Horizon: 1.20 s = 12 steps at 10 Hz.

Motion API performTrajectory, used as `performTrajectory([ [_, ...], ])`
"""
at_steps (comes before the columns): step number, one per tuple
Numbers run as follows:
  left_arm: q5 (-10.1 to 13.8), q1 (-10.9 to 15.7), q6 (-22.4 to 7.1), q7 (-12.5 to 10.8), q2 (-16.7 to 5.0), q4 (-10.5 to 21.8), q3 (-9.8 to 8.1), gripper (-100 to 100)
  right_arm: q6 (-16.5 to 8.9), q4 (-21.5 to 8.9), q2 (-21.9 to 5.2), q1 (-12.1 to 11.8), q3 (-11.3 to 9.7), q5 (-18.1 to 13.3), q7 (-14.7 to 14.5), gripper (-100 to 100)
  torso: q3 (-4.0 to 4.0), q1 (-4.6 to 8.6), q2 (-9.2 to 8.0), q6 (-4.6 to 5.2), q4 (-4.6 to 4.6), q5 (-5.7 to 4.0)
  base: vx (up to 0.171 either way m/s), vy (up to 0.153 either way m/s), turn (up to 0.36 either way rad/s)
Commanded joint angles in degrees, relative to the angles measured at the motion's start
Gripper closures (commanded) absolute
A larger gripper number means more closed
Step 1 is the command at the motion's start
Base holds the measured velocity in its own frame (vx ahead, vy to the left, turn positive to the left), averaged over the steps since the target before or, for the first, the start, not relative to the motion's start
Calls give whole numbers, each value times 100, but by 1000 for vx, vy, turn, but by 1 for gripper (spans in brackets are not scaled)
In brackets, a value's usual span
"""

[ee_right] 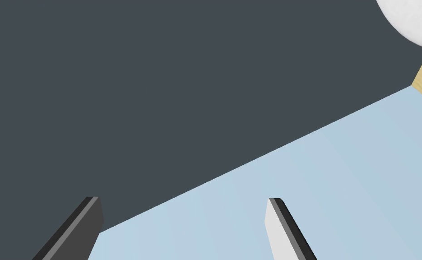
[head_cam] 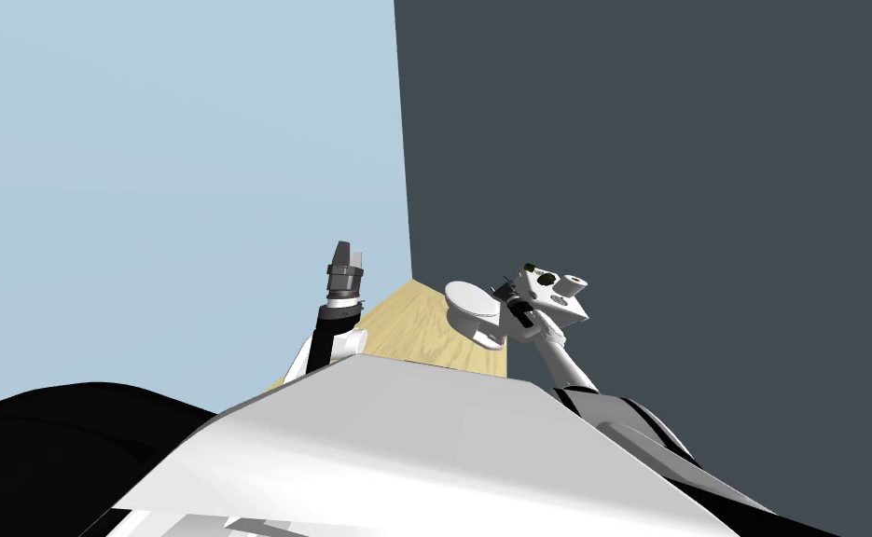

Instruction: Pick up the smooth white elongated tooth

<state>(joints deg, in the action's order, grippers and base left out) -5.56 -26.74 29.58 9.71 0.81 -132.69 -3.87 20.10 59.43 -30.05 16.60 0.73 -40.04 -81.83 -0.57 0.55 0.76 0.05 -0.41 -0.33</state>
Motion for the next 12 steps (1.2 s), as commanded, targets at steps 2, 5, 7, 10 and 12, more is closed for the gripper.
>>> performTrajectory([
  [2,0,0,0,0,0,0,0,0,322,-108,41,-23,65,163,-276,-100,-1,8,1,1,0,-2,33,-61,-81],
  [5,0,0,0,0,0,0,0,0,864,-342,114,-112,236,444,-746,-100,-1,18,2,1,0,-4,47,-89,-90],
  [7,0,0,0,0,-1,0,-1,0,1060,-416,135,-155,299,524,-886,-100,-5,34,8,1,-2,-8,54,-106,-70],
  [10,0,0,0,0,0,0,0,0,1519,-617,184,-306,493,717,-1258,-100,-2,17,3,0,-1,-4,48,-83,-67],
  [12,0,0,0,0,-1,0,-1,0,1769,-727,206,-412,618,810,-1458,-100,-1,33,1,0,0,-8,58,-131,-64],
])
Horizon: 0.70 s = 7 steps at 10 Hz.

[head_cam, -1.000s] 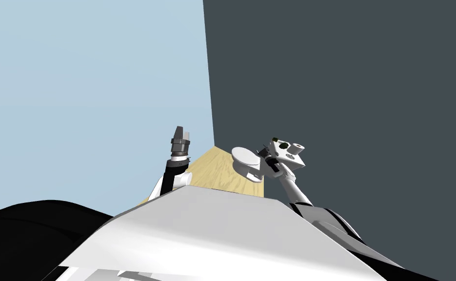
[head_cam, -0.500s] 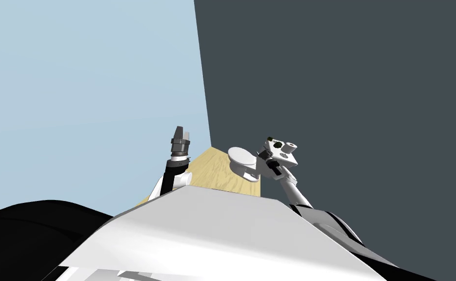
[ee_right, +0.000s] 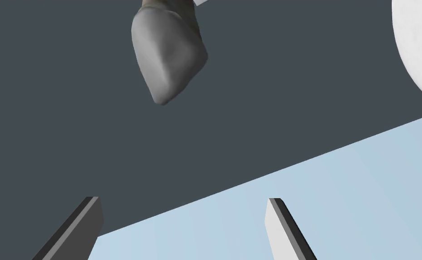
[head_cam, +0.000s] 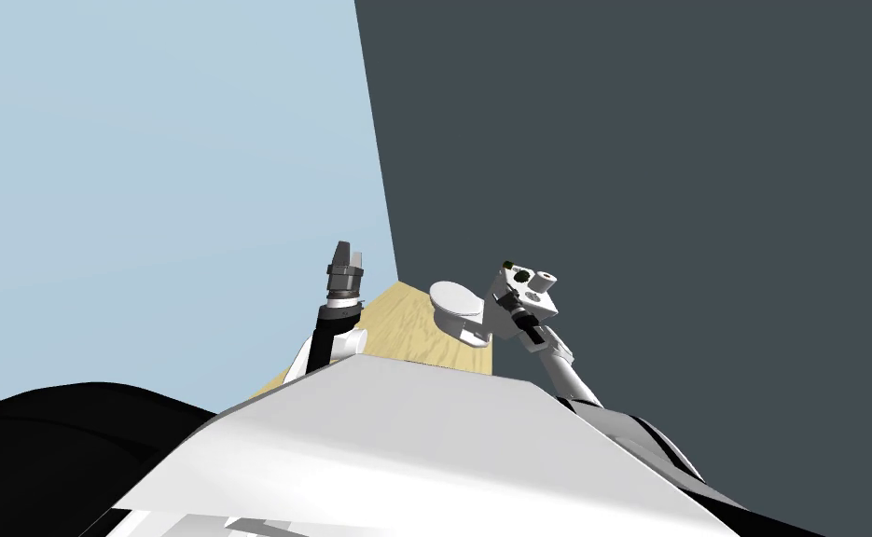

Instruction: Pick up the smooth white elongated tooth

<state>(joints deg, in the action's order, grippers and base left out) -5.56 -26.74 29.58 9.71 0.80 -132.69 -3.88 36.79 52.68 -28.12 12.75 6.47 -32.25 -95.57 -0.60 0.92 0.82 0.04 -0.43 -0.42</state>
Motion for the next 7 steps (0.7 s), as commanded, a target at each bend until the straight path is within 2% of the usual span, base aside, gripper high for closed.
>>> performTrajectory([
  [1,0,0,0,0,0,0,0,0,205,-97,21,-78,102,67,-167,-100,0,0,0,0,0,0,59,-122,-46],
  [3,0,0,0,0,0,0,0,0,426,-196,35,-199,236,136,-340,-100,2,-4,-4,0,1,1,55,-121,-43],
  [4,0,0,0,0,0,0,0,0,481,-222,39,-235,275,151,-382,-100,1,-3,-3,0,0,1,53,-106,-48],
  [5,0,0,0,0,0,0,0,0,427,-187,35,-223,246,139,-337,-100,2,-9,-5,-1,0,1,19,-43,-5],
  [6,0,1,0,0,1,0,1,0,451,-197,35,-227,253,142,-355,0,7,-31,-13,-4,3,5,4,-9,3],
  [7,0,1,0,0,1,0,1,0,339,-138,-125,-72,259,134,-234,-100,11,-45,-20,-4,4,9,-8,49,48],
])
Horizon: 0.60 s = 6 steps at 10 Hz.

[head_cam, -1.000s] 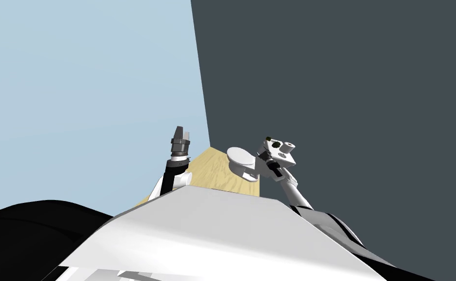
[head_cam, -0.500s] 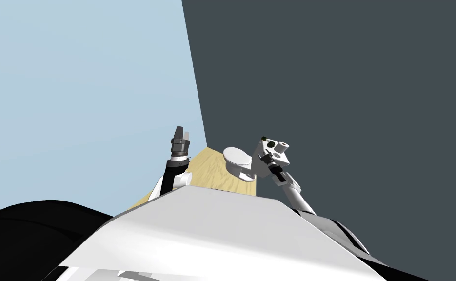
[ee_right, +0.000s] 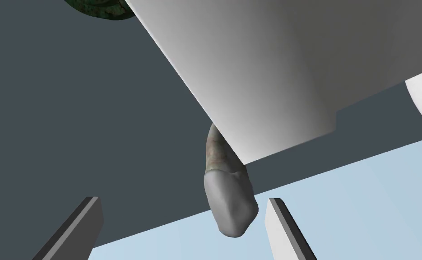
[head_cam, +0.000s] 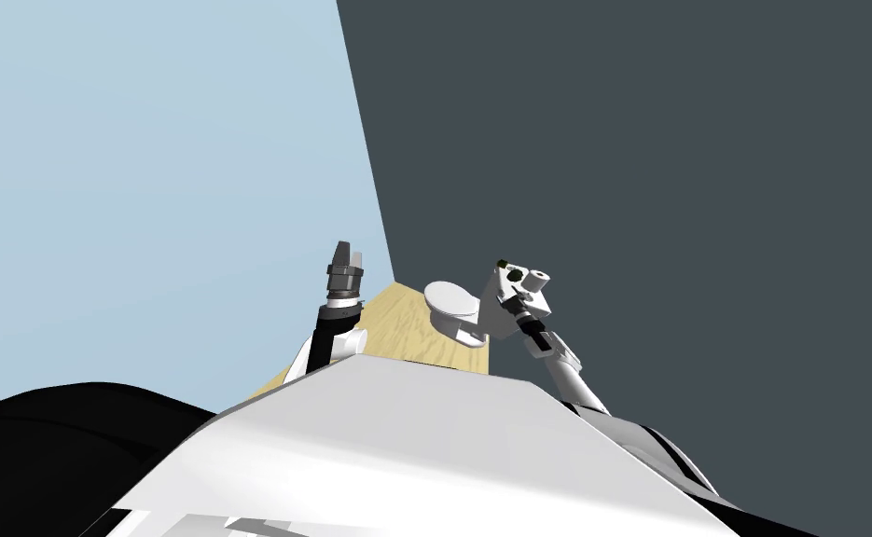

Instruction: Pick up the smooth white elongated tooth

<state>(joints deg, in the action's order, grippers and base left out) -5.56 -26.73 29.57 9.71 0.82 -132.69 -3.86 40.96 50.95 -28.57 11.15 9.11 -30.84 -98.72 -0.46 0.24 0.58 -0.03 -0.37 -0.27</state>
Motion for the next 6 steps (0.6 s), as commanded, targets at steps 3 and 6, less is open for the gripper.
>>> performTrajectory([
  [3,0,0,0,0,0,0,0,0,-9,0,-3,3,-5,-3,12,100,3,10,-2,5,5,2,-2,12,4],
  [6,0,0,0,0,0,0,0,0,-9,5,-9,10,3,1,12,100,0,13,-1,2,-1,-3,0,0,0],
])
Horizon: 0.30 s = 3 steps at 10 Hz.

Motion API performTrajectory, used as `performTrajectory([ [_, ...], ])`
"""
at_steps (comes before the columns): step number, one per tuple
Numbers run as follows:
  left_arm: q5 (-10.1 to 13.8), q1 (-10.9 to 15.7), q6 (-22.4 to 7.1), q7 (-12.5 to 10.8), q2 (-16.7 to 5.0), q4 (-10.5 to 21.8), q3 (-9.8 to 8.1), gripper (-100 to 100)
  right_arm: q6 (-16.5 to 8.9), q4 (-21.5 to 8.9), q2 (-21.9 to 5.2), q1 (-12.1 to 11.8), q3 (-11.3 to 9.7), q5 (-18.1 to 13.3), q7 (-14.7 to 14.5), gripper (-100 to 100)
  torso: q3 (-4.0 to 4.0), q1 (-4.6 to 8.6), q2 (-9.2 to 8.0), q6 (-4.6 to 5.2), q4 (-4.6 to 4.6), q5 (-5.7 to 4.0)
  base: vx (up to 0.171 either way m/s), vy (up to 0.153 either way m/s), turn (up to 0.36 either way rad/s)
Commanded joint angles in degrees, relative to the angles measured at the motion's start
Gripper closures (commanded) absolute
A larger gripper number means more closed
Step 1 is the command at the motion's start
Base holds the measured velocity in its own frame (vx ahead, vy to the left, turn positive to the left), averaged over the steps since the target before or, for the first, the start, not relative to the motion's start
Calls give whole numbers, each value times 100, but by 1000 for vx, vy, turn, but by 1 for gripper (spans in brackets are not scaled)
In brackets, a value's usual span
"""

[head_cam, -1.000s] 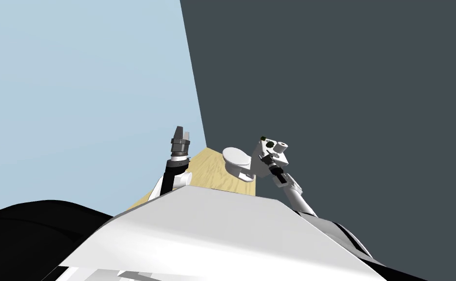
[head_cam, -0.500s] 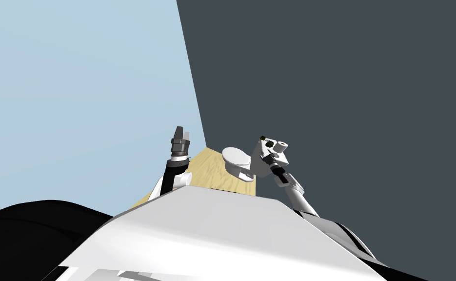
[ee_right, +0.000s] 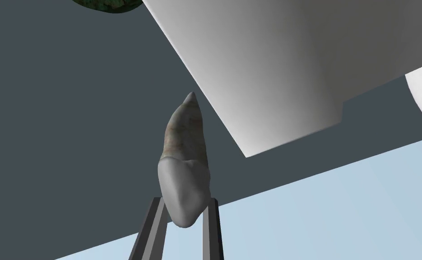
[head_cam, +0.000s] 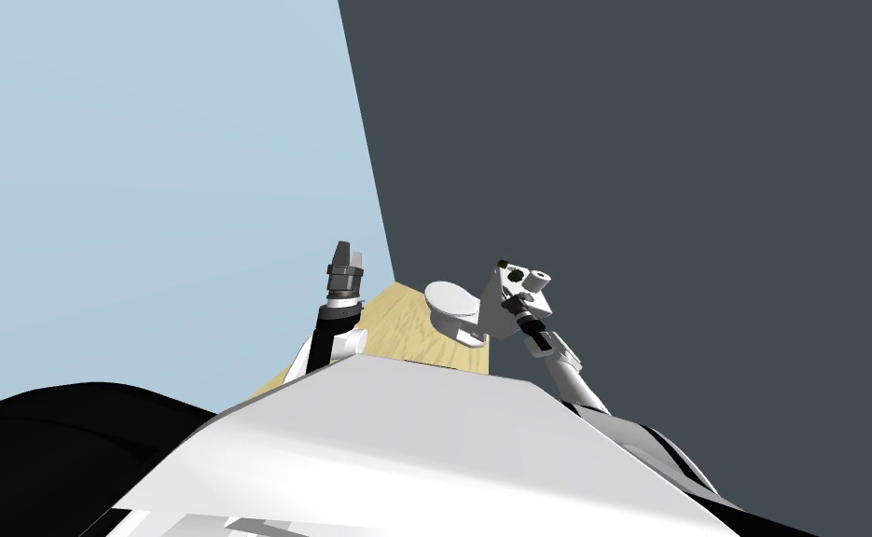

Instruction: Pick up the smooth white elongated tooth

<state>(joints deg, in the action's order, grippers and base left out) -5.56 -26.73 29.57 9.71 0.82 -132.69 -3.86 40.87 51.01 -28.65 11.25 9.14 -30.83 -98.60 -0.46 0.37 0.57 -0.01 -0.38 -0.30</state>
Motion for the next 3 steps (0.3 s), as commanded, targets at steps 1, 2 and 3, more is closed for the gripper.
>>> performTrajectory([
  [1,0,0,0,0,0,0,0,0,0,0,0,0,0,0,0,0,0,0,0,0,0,0,0,0,0],
  [2,0,0,0,0,0,0,0,0,0,0,0,0,0,0,0,100,0,0,0,0,0,0,0,0,0],
  [3,0,0,0,0,0,0,0,0,0,0,0,0,0,0,0,0,0,0,0,0,0,0,0,0,0],
])
